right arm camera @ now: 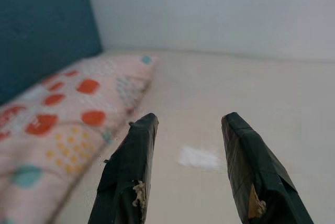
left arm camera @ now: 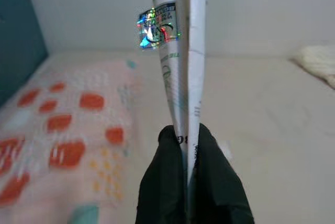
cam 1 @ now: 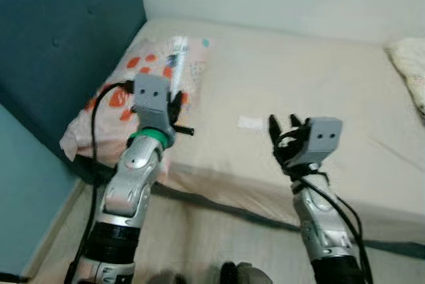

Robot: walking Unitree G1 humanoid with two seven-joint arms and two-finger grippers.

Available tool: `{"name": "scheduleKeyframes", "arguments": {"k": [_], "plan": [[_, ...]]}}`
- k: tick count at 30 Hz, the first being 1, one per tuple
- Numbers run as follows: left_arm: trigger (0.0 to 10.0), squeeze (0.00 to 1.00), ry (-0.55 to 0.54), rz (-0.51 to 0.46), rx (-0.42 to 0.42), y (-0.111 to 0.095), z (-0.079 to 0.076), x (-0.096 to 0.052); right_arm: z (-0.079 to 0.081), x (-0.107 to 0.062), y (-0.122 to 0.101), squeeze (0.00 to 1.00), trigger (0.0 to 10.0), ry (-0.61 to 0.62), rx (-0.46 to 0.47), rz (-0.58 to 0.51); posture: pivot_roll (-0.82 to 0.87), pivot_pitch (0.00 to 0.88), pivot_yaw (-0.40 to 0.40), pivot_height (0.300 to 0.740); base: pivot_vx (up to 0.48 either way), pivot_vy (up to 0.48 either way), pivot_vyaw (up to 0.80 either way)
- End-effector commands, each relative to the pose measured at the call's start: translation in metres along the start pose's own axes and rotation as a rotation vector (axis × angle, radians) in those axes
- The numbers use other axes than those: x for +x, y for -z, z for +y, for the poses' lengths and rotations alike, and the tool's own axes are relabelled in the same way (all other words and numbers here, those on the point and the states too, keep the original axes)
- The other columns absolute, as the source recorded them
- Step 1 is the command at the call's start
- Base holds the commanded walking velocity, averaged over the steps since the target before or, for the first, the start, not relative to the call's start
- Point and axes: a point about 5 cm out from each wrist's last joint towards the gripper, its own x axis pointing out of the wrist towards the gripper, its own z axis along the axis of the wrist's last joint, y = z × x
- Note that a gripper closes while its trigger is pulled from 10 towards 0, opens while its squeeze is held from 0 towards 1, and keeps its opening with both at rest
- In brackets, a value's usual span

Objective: Clean up the room

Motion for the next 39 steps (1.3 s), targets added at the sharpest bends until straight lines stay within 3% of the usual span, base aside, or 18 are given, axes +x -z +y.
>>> {"name": "scheduleKeyframes", "arguments": {"k": [1,6,15,20,39], "plan": [[10.0,0.0,-0.013,0.026,0.003,0.006,0.004,-0.002,0.005,-0.002,0.004,0.0,10.0,-0.004,0.018,0.011,-0.01,0.074,0.028,0.74,-0.398,0.0,0.0],[10.0,0.0,-0.013,0.029,0.001,0.007,0.004,-0.002,0.004,-0.002,0.005,0.0,10.0,0.004,0.032,0.02,-0.01,0.073,0.028,0.74,-0.366,0.0,-0.44],[10.0,0.0,0.035,0.132,-0.025,0.022,0.002,-0.006,-0.001,-0.002,0.01,0.0,10.0,0.027,0.059,0.043,-0.01,0.068,0.03,0.74,0.0,0.0,-0.75],[10.0,0.0,0.024,0.114,0.004,0.02,0.005,-0.005,0.001,-0.002,0.012,0.0,10.0,0.023,0.057,0.05,-0.01,0.066,0.031,0.74,0.0,0.0,-0.75],[10.0,0.0,0.037,0.114,-0.007,0.018,0.005,-0.004,0.004,0.0,0.011,0.0,10.0,0.008,0.062,0.047,-0.01,0.064,0.037,0.74,0.0,0.0,-0.75]]}}
